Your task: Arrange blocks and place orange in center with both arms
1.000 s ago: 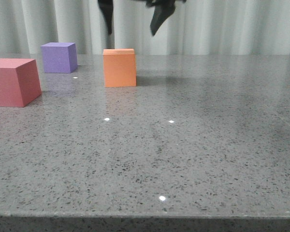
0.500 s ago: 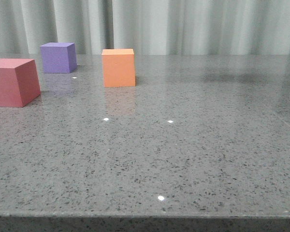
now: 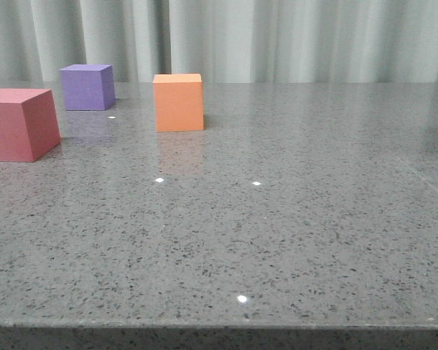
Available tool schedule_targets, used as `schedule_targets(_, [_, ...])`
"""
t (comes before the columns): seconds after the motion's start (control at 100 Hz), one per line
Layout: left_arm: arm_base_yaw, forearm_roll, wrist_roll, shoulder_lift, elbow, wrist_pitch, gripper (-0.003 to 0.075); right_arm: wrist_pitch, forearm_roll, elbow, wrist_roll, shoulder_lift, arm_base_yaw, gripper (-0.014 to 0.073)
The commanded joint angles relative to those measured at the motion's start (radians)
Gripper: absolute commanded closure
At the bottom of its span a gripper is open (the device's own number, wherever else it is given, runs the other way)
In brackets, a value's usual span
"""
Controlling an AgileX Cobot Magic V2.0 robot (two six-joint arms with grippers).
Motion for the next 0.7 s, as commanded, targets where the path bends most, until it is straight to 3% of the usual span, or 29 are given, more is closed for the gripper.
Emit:
schedule_targets(0.0, [0.003, -0.006, -0.005, -0.037, 0.043, -0.073, 0.0741, -0.156, -0.025, 0.110, -0.008, -0.117, -0.014, -0.0018])
schedule_targets(0.36, [0.003, -0.006, -0.005, -0.037, 0.043, -0.073, 0.0741, -0.533, -0.024, 0.578, 0.010, -0.504, -0.014, -0.0018])
schedule_targets(0.69, [0.003, -0.006, -0.005, -0.037, 0.043, -0.073, 0.0741, -0.695, -0.014, 0.782, 0.030, -0.705, -0.014, -0.0018])
